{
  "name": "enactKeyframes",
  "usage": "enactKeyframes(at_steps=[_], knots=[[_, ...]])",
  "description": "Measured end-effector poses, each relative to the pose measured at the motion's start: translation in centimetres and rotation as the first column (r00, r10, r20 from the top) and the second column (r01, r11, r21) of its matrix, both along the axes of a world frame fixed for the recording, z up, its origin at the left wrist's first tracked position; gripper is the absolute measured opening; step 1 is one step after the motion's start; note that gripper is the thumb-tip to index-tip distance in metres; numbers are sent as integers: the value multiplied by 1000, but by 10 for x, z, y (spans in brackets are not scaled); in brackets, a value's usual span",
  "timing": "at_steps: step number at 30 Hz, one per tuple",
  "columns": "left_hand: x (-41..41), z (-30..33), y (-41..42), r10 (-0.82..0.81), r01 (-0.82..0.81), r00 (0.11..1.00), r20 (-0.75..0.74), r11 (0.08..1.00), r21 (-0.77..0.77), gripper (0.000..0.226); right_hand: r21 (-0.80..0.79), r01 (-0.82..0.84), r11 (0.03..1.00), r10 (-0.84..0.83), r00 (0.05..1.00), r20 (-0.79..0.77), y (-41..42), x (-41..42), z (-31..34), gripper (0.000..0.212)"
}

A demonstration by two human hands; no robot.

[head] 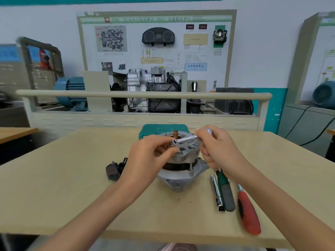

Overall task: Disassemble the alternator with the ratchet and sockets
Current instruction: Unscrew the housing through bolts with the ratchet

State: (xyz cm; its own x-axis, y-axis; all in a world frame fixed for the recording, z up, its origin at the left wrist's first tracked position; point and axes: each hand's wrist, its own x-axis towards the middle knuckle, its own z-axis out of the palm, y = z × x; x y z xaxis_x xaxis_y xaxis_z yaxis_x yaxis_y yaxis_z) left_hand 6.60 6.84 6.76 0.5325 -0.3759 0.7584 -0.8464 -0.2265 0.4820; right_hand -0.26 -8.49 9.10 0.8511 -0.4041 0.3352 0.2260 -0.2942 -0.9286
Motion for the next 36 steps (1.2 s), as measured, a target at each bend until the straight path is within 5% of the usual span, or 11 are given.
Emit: enactKeyframes(at_steps=[9, 13, 19, 31, 34, 36], knots=[[6, 10, 12, 29, -48, 981, 192, 995, 93, 13, -62, -59, 996, 59, 998, -1, 12, 9, 10, 21], [6, 14, 15, 27, -91, 958, 284, 972, 215, 14, -415, 88, 906, -78, 996, 39, 10, 12, 22, 25], [17, 27, 18, -8, -115, 945, 326, 927, 356, 21, -670, 94, 736, -87, 995, 44, 11, 21, 46, 23], [24, 31, 0, -64, 23, 987, 147, 963, 269, 28, -660, 88, 746, -50, 996, 76, -6, 37, 44, 25], [22, 34, -8, -127, 134, 991, -43, 966, 221, 46, -742, 149, 654, -115, 989, 97, -24, 38, 52, 28], [26, 27, -11, -88, 143, 980, -176, 934, 327, 71, -828, 184, 530, -205, 975, 85, -34, 41, 50, 29]])
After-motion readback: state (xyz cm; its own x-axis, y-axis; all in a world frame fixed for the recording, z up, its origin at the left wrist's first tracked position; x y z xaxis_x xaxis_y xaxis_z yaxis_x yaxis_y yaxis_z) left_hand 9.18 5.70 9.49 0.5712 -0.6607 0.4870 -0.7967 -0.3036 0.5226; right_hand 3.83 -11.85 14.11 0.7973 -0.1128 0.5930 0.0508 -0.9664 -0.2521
